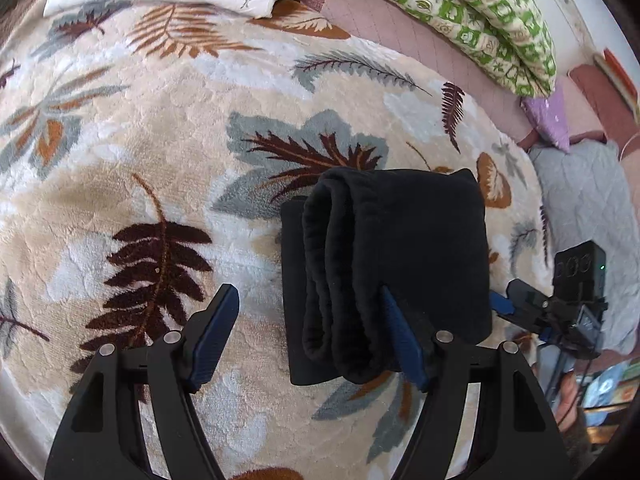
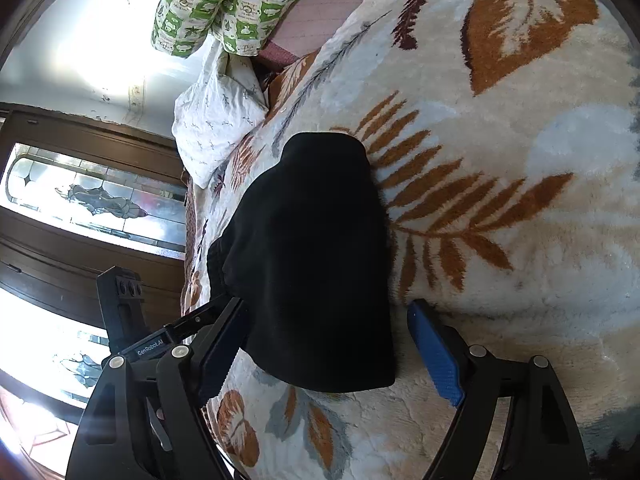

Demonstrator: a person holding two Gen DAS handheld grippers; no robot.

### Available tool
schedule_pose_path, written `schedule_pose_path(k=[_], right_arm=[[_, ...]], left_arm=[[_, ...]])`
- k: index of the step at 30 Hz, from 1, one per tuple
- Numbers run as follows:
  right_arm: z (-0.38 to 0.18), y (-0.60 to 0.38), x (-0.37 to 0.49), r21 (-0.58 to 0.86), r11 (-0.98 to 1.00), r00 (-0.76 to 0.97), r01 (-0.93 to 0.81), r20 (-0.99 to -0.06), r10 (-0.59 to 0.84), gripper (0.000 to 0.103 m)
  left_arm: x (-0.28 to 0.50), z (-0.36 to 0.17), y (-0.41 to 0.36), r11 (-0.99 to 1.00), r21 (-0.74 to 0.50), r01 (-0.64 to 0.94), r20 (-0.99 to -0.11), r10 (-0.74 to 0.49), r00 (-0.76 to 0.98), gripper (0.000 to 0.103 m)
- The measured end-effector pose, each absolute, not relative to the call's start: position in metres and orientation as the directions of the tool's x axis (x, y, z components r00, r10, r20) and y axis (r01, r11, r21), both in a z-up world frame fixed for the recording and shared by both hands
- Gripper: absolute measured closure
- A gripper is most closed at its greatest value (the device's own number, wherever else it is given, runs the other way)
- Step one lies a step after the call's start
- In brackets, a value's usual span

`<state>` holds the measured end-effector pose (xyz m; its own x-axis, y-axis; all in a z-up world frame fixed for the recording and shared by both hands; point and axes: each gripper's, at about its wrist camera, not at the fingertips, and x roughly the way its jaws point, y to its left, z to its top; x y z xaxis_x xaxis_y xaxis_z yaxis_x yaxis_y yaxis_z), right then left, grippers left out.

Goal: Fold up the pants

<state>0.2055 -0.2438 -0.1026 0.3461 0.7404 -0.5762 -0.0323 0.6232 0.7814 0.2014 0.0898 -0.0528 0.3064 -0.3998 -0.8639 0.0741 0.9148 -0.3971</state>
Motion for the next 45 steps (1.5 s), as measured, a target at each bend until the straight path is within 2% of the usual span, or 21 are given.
schedule_pose_path(k=[3, 7, 12, 20, 25, 27, 32, 33, 35, 37, 38, 40, 41, 42, 45], right_arm=[[-0.101, -0.245, 0.208, 0.771, 0.635, 0.343, -0.043, -0.586, 0.734, 0.02], [-0.095, -0.254, 0.208, 0.784, 0.619, 0.375, -0.052, -0.559, 0.739, 0.019], [-0.1, -0.256, 0.21, 0.77, 0.635, 0.347, -0.055, -0.582, 0.735, 0.017], [-0.103, -0.233, 0.218, 0.768, 0.632, 0.324, -0.1, -0.576, 0.751, 0.012], [-0.103, -0.231, 0.216, 0.78, 0.614, 0.296, -0.122, -0.562, 0.773, 0.012], [-0.104, -0.233, 0.216, 0.795, 0.596, 0.3, -0.114, -0.545, 0.783, 0.012], [-0.106, -0.238, 0.218, 0.828, 0.551, 0.307, -0.099, -0.501, 0.809, 0.012], [-0.107, -0.236, 0.22, 0.832, 0.546, 0.3, -0.102, -0.497, 0.814, 0.012], [-0.107, -0.229, 0.221, 0.816, 0.566, 0.289, -0.114, -0.518, 0.805, 0.012], [-0.104, -0.218, 0.223, 0.785, 0.603, 0.282, -0.143, -0.552, 0.785, 0.012], [-0.103, -0.214, 0.224, 0.773, 0.617, 0.282, -0.15, -0.565, 0.776, 0.014], [-0.1, -0.207, 0.225, 0.739, 0.654, 0.283, -0.164, -0.599, 0.749, 0.034], [-0.102, -0.205, 0.225, 0.727, 0.67, 0.275, -0.154, -0.62, 0.735, 0.057], [-0.104, -0.204, 0.225, 0.722, 0.677, 0.269, -0.14, -0.63, 0.728, 0.065], [-0.095, -0.201, 0.217, 0.696, 0.704, 0.303, -0.139, -0.647, 0.7, 0.07]], left_arm=[[0.202, -0.056, 0.094, 0.906, -0.421, 0.055, -0.864, -0.418, 0.28, 0.031], [0.192, -0.04, 0.104, 0.89, -0.452, 0.06, -0.833, -0.445, 0.33, 0.031], [0.194, -0.027, 0.117, 0.883, -0.467, 0.046, -0.814, -0.449, 0.368, 0.03], [0.205, -0.052, 0.09, 0.917, -0.393, 0.064, -0.878, -0.395, 0.271, 0.03], [0.207, -0.075, 0.08, 0.885, -0.465, 0.033, -0.866, -0.462, 0.192, 0.029], [0.206, -0.076, 0.078, 0.88, -0.474, 0.021, -0.858, -0.467, 0.214, 0.022], [0.209, -0.077, 0.084, 0.826, -0.563, -0.033, -0.802, -0.537, 0.261, 0.022], [0.209, -0.078, 0.085, 0.815, -0.578, -0.034, -0.792, -0.551, 0.262, 0.025], [0.207, -0.078, 0.084, 0.799, -0.601, -0.025, -0.776, -0.575, 0.26, 0.037], [0.205, -0.077, 0.083, 0.812, -0.584, -0.017, -0.781, -0.556, 0.284, 0.047], [0.204, -0.077, 0.085, 0.806, -0.592, -0.025, -0.776, -0.561, 0.288, 0.059], [0.204, -0.079, 0.091, 0.775, -0.629, -0.054, -0.753, -0.591, 0.288, 0.068], [0.203, -0.079, 0.091, 0.761, -0.647, -0.056, -0.74, -0.608, 0.288, 0.071], [0.203, -0.077, 0.091, 0.756, -0.652, -0.051, -0.734, -0.613, 0.291, 0.073], [0.197, -0.067, 0.091, 0.757, -0.653, -0.022, -0.725, -0.616, 0.307, 0.074]])
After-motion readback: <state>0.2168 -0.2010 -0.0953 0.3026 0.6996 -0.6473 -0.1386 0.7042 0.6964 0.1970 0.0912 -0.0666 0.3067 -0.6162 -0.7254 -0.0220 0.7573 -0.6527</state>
